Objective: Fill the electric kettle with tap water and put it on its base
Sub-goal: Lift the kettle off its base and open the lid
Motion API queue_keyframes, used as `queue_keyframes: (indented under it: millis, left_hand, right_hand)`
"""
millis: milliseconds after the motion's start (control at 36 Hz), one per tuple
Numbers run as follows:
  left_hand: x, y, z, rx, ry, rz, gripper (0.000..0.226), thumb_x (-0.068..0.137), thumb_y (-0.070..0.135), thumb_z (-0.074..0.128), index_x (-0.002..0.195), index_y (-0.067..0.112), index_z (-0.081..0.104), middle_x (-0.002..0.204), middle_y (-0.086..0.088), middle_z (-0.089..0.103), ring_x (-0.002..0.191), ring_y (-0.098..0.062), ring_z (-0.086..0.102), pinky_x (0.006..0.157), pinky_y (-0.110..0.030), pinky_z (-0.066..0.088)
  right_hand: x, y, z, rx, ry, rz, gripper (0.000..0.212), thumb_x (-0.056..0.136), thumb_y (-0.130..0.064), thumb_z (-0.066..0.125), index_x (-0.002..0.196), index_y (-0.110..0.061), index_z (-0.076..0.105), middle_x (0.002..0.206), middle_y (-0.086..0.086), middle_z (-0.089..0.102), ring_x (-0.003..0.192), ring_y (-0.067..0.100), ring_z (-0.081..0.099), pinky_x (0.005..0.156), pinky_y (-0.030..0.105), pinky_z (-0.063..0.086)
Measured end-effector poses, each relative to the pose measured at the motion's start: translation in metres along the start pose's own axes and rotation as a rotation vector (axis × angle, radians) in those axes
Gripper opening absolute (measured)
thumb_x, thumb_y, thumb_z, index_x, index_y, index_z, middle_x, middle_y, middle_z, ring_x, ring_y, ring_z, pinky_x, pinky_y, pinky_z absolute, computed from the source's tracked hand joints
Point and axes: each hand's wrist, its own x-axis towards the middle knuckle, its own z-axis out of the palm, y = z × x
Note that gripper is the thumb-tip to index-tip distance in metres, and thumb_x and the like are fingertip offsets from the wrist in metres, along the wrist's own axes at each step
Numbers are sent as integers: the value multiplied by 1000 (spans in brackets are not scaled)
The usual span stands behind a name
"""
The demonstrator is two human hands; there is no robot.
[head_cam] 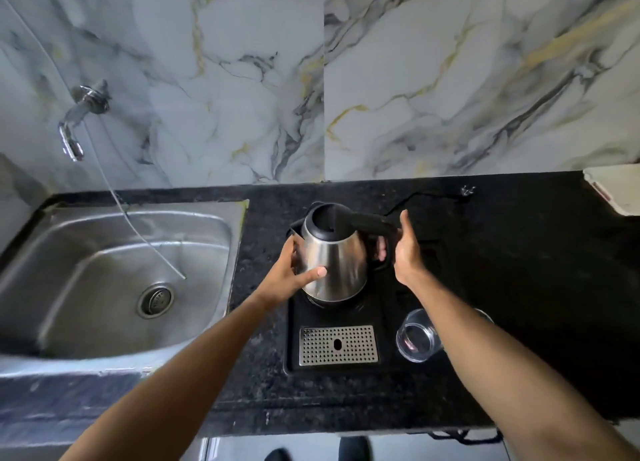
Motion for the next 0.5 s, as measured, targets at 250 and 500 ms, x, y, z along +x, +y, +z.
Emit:
queue_keyframes:
  millis: [250, 500]
  left_hand:
    - [-1, 76, -44, 17, 39, 96, 75, 64, 58, 88, 126, 48, 46, 131, -1, 60, 120, -19, 62, 90, -28, 57]
    - [-14, 140, -57, 849, 519, 499, 98, 70, 85, 56, 144, 23, 44, 167, -10, 19, 157, -31, 2, 123, -59, 11]
  right_hand:
    - [-6, -64, 34, 104, -13, -16, 81, 90, -74, 28, 43, -13, 54, 39, 3, 44, 31, 18, 34, 34, 24, 24]
    - [-14, -80, 66, 182, 61, -69, 79, 85, -80, 30, 43, -15, 49, 39, 2, 42, 34, 18, 31, 36, 26, 21]
